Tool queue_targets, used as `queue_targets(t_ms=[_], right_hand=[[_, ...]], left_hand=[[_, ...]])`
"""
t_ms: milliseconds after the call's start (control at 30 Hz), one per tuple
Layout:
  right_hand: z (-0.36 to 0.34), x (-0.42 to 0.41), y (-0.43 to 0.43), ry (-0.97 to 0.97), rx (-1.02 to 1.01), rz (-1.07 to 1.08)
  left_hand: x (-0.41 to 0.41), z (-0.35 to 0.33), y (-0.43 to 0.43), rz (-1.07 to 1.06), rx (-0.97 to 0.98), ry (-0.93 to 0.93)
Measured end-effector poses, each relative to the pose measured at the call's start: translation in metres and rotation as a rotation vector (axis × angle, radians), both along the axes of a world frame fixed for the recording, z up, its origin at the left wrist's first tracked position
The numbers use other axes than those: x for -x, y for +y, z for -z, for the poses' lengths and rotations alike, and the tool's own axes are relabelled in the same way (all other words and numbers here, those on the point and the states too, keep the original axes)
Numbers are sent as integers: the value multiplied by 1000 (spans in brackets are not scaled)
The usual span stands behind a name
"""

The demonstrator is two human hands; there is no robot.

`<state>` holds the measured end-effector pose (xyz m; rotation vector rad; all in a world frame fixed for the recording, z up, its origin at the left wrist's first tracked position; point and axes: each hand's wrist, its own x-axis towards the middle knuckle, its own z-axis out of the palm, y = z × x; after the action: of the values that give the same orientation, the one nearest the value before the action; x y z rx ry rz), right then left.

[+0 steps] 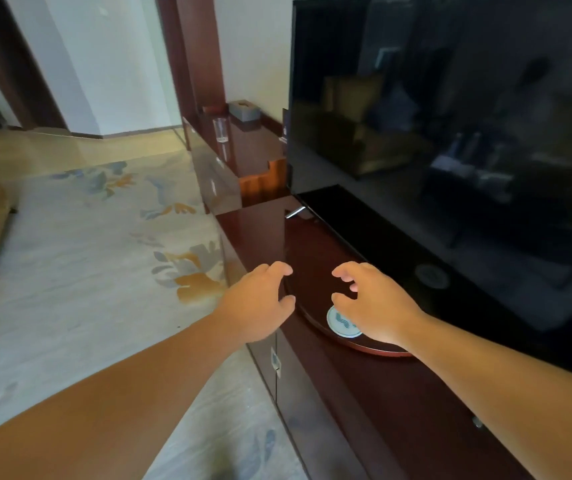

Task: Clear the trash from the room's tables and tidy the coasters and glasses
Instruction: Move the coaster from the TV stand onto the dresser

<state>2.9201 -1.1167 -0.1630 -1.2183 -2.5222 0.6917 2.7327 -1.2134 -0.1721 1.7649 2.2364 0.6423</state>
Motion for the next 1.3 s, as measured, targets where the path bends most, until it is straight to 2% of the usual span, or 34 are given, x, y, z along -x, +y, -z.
queue_targets(t_ms=[333, 500, 833, 1300], right_hand=[[40, 10, 39, -194, 68, 294], [74, 15, 50, -282, 142, 329], [138, 23, 85, -349, 283, 386], [170, 33, 114, -585, 259, 377]], left_hand=[[34, 46, 103, 274, 87, -68], [31, 79, 125, 355, 165, -96], [22, 131, 154, 376, 261, -118], [18, 161, 173, 366, 291, -138]])
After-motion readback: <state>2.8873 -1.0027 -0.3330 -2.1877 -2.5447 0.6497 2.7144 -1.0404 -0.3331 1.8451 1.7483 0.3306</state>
